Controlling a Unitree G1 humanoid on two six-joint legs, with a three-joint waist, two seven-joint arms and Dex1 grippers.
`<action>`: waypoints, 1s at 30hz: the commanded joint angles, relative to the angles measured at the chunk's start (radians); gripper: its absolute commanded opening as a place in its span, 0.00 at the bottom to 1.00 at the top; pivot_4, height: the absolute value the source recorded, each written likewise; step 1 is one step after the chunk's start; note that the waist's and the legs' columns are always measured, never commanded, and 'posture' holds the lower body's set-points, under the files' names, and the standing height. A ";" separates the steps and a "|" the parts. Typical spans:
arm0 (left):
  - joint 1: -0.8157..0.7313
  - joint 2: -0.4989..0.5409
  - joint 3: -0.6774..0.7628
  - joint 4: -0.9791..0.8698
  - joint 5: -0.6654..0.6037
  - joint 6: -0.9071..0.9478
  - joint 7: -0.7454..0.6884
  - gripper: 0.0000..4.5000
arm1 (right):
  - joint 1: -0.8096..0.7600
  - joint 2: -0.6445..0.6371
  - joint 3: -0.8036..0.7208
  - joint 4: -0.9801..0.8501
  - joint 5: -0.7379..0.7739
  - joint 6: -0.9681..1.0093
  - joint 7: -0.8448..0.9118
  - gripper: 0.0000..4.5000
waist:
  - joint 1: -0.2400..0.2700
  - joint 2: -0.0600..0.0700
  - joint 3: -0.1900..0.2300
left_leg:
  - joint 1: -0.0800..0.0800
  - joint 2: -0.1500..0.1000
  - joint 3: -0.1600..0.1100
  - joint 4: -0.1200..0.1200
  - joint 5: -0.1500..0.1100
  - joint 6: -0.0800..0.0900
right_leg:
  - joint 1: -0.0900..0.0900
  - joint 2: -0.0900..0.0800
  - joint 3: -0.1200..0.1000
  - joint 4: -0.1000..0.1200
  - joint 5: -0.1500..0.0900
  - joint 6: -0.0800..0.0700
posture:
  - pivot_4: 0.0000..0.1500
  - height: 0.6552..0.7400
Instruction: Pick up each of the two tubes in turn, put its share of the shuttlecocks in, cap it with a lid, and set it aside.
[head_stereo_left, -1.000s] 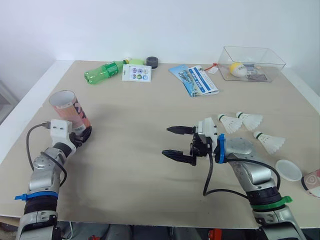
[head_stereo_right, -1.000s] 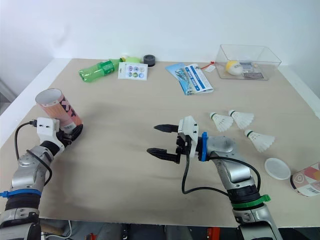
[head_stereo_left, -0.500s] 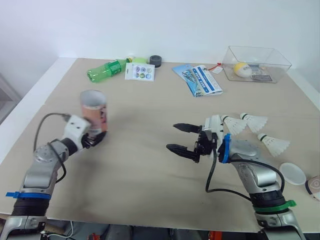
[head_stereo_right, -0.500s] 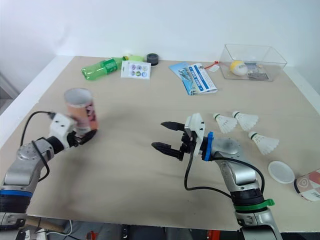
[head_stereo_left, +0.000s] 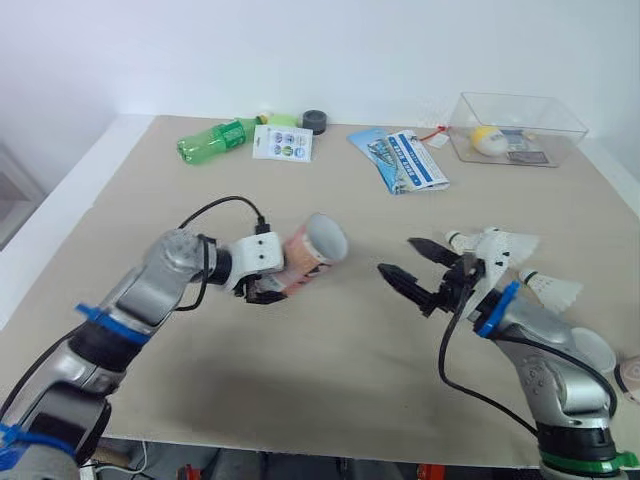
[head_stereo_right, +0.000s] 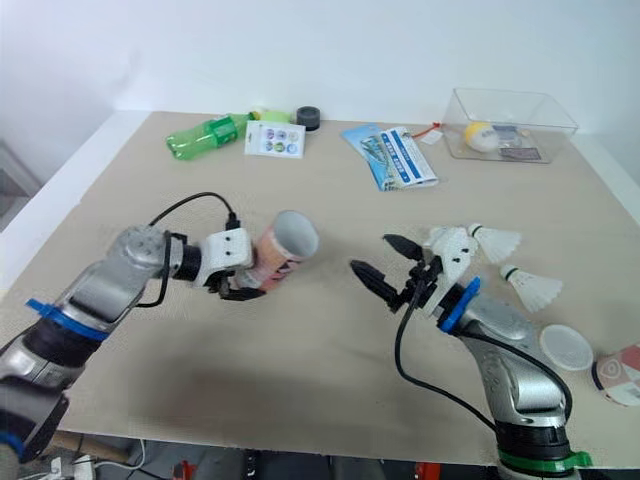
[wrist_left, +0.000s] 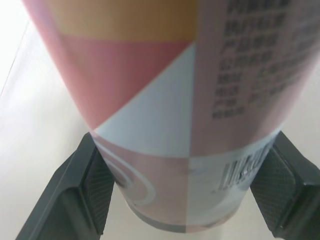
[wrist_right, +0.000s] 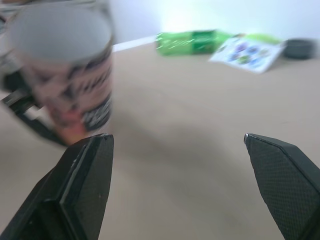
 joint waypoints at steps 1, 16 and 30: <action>-0.095 -0.060 -0.042 0.087 0.000 -0.032 -0.095 0.77 | 0.077 -0.007 -0.092 -0.102 0.011 0.008 -0.079 1.00 | 0.005 0.000 0.000 | -0.001 -0.001 -0.002 0.000 0.000 0.000 | 0.000 0.000 -0.001 0.000 -0.001 0.002 | 1.00 1.00; -0.145 -0.200 -0.079 0.166 0.029 -0.129 -0.195 0.77 | 0.245 -0.045 -0.278 -0.093 0.013 0.055 -0.205 1.00 | -0.006 0.001 0.000 | -0.002 0.000 -0.003 0.001 -0.001 0.002 | 0.000 0.001 0.000 0.001 0.000 0.003 | 1.00 1.00; -0.150 -0.222 -0.080 0.125 0.053 0.017 -0.180 0.77 | -0.084 -0.040 -0.084 0.308 -0.124 -0.024 -0.192 1.00 | -0.008 0.002 0.000 | 0.000 0.000 -0.002 0.001 0.001 0.004 | 0.000 0.002 0.000 0.001 0.004 0.004 | 1.00 1.00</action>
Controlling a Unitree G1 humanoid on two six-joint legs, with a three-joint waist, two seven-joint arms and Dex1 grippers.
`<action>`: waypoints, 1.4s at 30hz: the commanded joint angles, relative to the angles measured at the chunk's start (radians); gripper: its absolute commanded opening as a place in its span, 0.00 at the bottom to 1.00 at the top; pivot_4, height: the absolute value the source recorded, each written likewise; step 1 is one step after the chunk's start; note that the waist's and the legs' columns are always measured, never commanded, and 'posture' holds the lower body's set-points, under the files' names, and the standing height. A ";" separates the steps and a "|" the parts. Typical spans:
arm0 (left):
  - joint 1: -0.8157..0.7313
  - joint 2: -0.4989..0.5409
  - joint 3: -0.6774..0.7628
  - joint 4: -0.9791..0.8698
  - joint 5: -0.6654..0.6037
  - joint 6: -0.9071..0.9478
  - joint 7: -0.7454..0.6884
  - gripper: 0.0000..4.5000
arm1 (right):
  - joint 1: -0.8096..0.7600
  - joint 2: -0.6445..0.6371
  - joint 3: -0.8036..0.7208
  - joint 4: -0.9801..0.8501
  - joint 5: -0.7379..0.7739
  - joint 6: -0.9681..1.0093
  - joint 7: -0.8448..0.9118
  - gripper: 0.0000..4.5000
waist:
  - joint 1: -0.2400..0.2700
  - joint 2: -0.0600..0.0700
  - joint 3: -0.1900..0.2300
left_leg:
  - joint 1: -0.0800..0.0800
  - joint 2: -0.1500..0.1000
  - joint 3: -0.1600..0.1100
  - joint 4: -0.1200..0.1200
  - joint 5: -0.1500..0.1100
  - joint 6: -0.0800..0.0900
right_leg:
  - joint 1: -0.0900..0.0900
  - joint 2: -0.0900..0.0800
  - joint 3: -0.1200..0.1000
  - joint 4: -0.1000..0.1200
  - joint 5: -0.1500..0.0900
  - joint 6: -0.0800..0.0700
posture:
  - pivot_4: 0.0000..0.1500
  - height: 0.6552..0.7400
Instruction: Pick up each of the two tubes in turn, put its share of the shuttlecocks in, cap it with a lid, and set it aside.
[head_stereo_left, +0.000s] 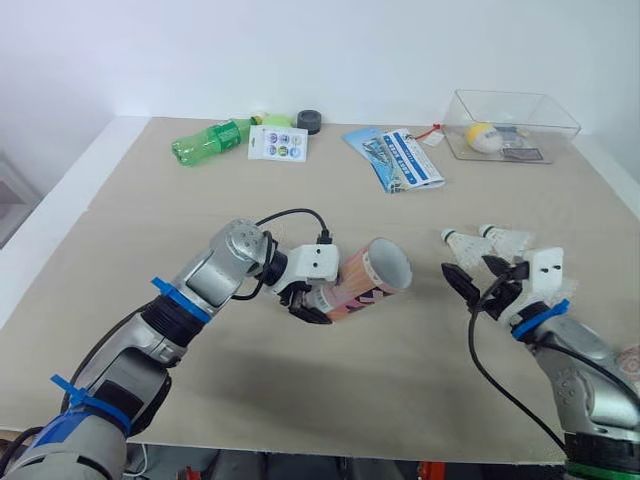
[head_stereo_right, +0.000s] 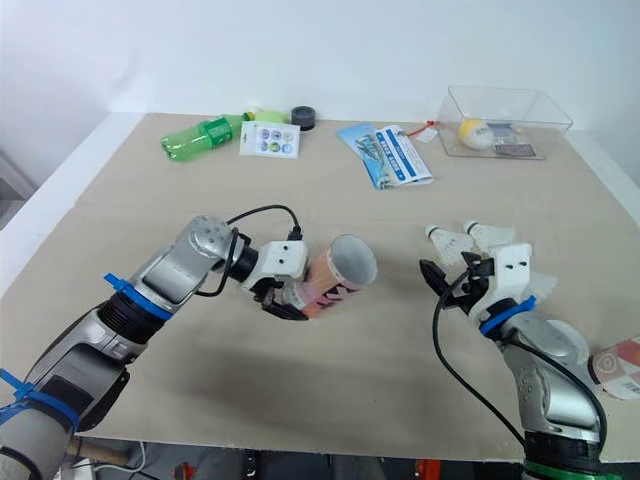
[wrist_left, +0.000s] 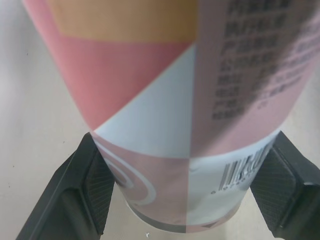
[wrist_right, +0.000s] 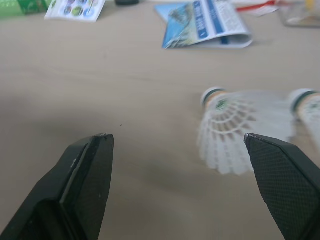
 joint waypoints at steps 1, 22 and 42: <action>-0.009 0.002 0.008 -0.041 0.008 0.044 0.017 0.77 | -0.075 -0.007 0.021 0.072 -0.039 -0.045 0.001 1.00 | 0.000 0.000 0.000 | 0.000 0.000 0.000 0.000 0.000 0.000 | 0.000 0.000 0.000 0.000 0.000 0.000 | 1.00 1.00; 0.010 0.042 0.015 -0.058 0.027 0.061 0.059 0.76 | -0.267 0.030 0.067 0.347 -0.136 -0.169 -0.010 0.02 | -0.003 0.000 0.000 | 0.001 0.001 0.000 0.000 0.000 0.000 | 0.000 0.002 0.000 0.001 0.001 0.001 | 1.00 1.00; -0.125 -0.021 0.046 0.236 -0.007 -0.034 -0.009 0.76 | -0.390 -0.429 0.195 -0.110 -0.069 -0.443 0.691 0.02 | -0.011 0.001 0.001 | 0.002 0.002 0.000 0.000 0.001 0.000 | 0.000 0.002 0.001 0.001 0.002 0.001 | 1.00 1.00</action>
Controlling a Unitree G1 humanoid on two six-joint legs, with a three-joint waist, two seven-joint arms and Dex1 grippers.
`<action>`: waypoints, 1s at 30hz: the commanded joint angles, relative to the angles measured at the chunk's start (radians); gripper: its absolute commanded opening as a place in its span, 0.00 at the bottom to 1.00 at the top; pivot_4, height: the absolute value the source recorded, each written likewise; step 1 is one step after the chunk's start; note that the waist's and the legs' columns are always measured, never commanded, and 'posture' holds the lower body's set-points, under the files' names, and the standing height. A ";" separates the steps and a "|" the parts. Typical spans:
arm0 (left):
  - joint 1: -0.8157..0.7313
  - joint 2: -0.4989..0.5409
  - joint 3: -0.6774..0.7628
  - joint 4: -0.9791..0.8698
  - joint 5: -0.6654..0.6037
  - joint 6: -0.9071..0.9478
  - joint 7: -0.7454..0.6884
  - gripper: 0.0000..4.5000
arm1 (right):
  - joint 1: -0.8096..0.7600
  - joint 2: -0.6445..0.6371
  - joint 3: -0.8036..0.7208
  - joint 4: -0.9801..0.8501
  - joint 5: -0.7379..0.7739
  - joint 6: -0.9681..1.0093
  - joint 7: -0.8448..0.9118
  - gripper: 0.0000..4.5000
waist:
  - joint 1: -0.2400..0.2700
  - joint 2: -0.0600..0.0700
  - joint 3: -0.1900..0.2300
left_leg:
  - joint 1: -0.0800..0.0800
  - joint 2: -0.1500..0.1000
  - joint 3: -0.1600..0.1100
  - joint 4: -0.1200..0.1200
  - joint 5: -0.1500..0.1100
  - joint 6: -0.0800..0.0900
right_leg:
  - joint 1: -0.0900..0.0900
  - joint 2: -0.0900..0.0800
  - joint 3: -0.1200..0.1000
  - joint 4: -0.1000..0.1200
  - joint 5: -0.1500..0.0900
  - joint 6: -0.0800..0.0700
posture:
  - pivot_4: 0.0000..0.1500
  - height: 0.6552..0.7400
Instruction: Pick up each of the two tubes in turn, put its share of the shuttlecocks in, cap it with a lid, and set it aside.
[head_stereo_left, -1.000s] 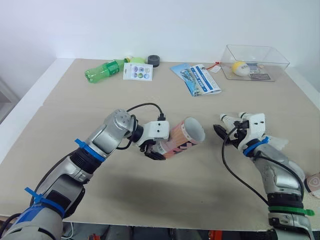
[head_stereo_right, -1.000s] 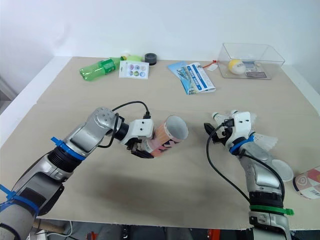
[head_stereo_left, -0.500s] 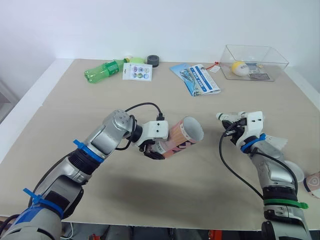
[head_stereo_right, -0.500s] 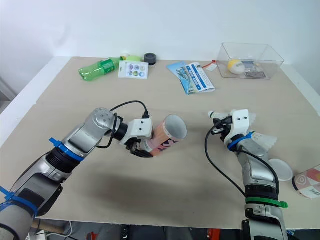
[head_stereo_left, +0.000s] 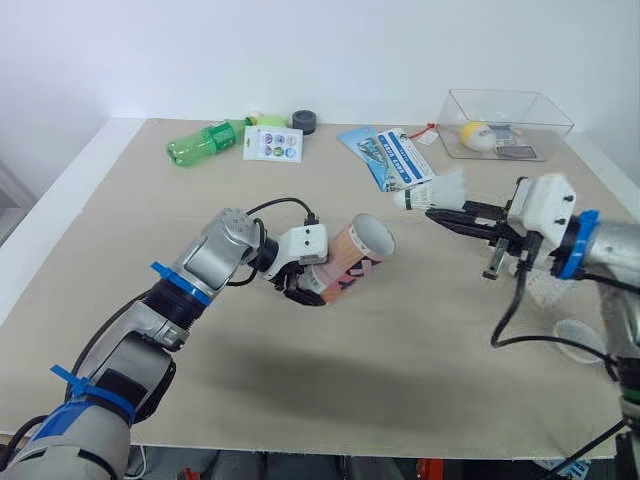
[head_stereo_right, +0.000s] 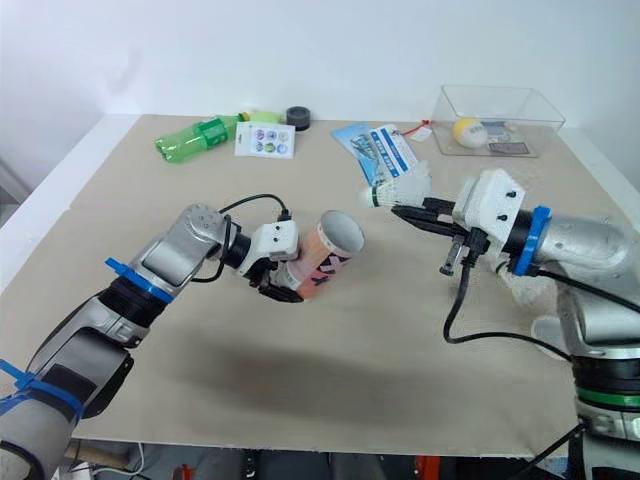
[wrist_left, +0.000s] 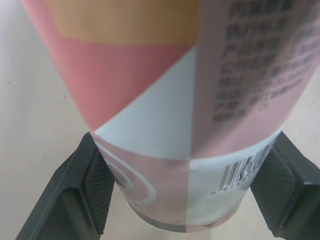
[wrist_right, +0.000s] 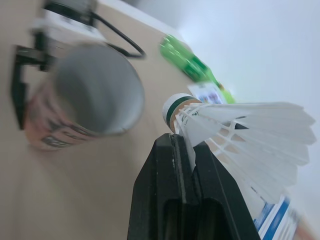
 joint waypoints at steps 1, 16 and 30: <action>-0.046 -0.015 0.011 0.034 0.007 -0.017 -0.015 0.76 | -0.072 -0.022 0.048 -0.012 -0.027 -0.065 0.071 0.02 | -0.001 0.000 0.000 | 0.000 0.000 0.000 0.000 0.000 0.000 | 0.000 0.000 0.000 0.000 0.000 0.000 | 1.00 1.00; -0.031 -0.038 0.007 0.015 0.034 -0.011 -0.011 0.76 | -0.139 0.019 0.156 0.091 -0.077 -0.179 0.160 0.55 | 0.007 0.000 0.000 | -0.001 -0.001 -0.001 0.000 0.000 0.000 | 0.000 -0.001 0.000 0.000 -0.001 0.000 | 1.00 1.00; 0.014 -0.054 -0.019 -0.070 0.095 -0.103 0.061 0.76 | 0.394 0.115 -0.415 -0.014 0.094 0.471 -0.397 0.99 | 0.029 -0.001 -0.001 | -0.003 -0.004 -0.005 0.000 -0.001 0.000 | 0.001 -0.004 -0.005 0.001 0.000 -0.005 | 1.00 1.00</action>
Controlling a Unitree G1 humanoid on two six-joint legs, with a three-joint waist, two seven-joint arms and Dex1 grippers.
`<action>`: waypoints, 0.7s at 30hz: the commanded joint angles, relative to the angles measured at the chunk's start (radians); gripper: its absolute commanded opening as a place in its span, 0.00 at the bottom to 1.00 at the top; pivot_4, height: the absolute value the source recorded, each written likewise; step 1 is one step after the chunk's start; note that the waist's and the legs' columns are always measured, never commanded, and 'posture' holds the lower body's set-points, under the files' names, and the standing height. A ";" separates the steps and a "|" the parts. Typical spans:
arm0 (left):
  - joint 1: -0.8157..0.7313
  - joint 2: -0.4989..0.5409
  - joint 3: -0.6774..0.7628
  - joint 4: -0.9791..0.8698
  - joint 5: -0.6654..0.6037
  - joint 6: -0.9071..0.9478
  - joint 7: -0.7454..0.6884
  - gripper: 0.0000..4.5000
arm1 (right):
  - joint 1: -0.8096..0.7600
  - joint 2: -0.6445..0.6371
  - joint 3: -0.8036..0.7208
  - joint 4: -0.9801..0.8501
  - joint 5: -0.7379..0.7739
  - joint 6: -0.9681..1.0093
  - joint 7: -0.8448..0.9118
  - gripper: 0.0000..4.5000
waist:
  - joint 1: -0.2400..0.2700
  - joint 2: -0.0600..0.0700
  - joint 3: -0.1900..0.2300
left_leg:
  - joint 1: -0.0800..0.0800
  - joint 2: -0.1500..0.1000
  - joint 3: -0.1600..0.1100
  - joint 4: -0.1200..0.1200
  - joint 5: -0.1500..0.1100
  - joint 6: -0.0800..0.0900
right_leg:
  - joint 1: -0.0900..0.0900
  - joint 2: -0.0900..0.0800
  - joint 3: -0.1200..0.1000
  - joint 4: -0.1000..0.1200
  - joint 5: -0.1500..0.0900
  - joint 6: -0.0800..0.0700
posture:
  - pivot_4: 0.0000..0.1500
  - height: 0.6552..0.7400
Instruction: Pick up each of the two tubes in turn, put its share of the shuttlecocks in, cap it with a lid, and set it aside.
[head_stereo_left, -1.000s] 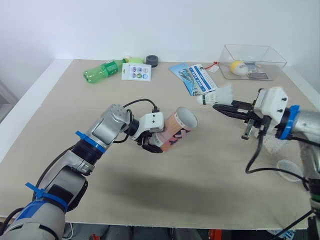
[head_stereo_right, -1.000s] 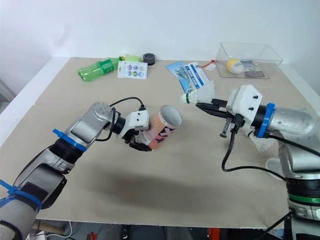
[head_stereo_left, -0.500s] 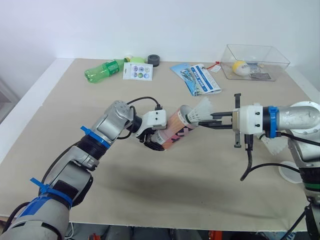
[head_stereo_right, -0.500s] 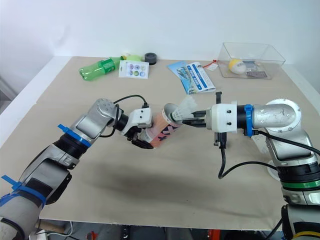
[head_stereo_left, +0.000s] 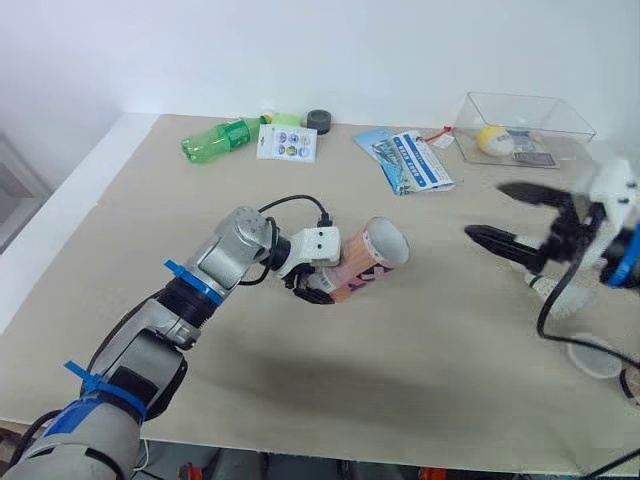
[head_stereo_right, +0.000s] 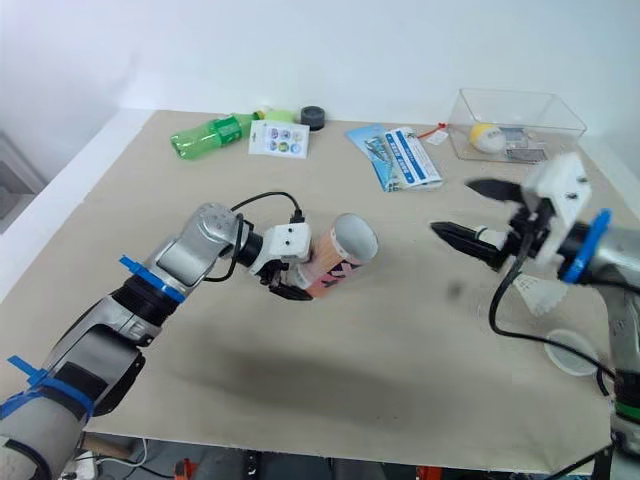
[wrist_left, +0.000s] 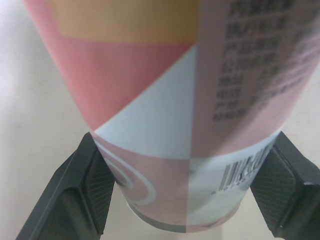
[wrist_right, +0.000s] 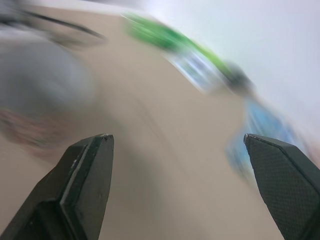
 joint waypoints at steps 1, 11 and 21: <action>0.017 -0.008 -0.009 -0.070 0.011 -0.012 0.013 0.76 | 0.123 0.096 -0.115 -0.070 -0.061 0.012 -0.193 0.99 | -0.001 0.002 -0.001 | 0.000 0.000 0.000 0.000 0.000 0.000 | 0.000 0.000 0.000 0.000 0.000 0.000 | 1.00 1.00; 0.051 -0.020 -0.021 -0.154 0.025 0.007 0.028 0.76 | 0.270 0.253 -0.177 -0.137 -0.087 0.009 -0.392 0.99 | -0.018 0.005 -0.001 | 0.002 0.000 0.004 0.002 0.004 0.003 | 0.000 0.000 0.003 0.000 0.000 0.003 | 1.00 1.00; 0.074 -0.015 -0.030 -0.182 0.021 0.044 0.027 0.76 | 0.279 0.224 -0.205 -0.052 -0.069 -0.020 -0.356 0.99 | -0.018 0.005 -0.001 | 0.002 0.000 0.005 0.001 0.004 0.003 | 0.000 0.000 0.004 0.000 0.000 0.003 | 1.00 1.00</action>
